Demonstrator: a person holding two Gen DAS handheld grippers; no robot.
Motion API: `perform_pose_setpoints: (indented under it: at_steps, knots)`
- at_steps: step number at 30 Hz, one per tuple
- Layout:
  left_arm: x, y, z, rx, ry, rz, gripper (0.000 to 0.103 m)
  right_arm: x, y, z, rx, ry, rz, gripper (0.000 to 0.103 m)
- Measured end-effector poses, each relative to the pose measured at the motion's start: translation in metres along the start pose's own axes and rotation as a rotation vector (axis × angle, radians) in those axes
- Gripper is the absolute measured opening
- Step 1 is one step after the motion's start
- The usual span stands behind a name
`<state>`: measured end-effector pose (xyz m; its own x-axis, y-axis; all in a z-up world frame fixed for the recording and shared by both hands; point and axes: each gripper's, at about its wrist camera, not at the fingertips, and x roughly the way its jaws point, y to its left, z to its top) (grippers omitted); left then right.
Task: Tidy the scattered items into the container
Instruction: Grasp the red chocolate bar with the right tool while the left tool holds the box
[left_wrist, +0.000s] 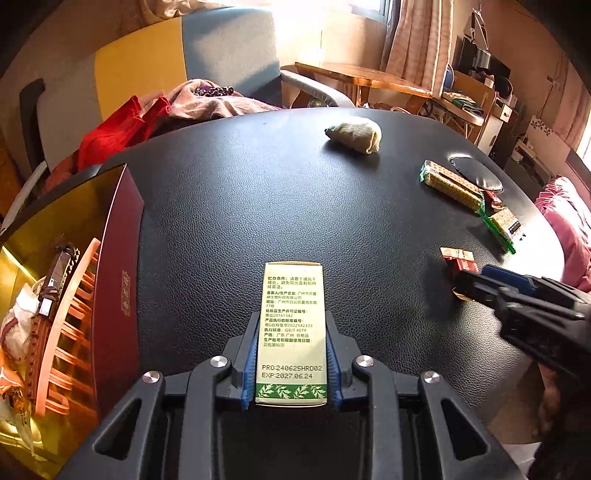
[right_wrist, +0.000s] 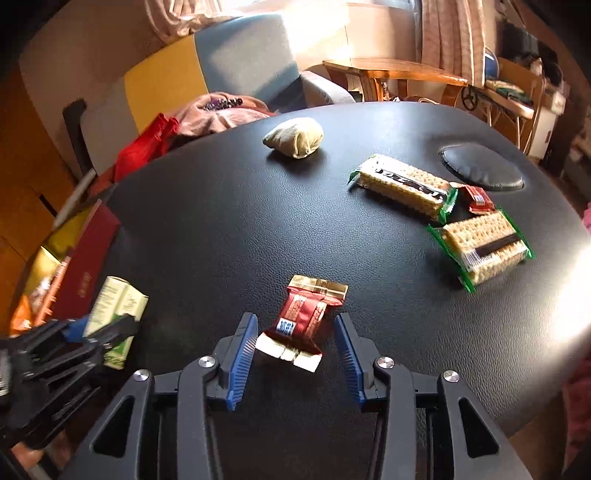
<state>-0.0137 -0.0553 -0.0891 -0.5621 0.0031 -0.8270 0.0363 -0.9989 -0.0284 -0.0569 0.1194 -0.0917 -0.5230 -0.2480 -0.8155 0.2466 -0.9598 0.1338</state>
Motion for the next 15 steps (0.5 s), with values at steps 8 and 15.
perform_pose_setpoints:
  at_steps: [8, 15]
  knots:
    - [-0.008, 0.006, -0.005, -0.017, -0.009, 0.005, 0.030, 0.009, 0.020, -0.006, -0.103, 0.012, -0.089, 0.024]
    - [-0.019, 0.006, -0.014, -0.025, -0.026, 0.006, 0.030, 0.000, 0.026, -0.015, -0.125, -0.007, -0.089, 0.024]
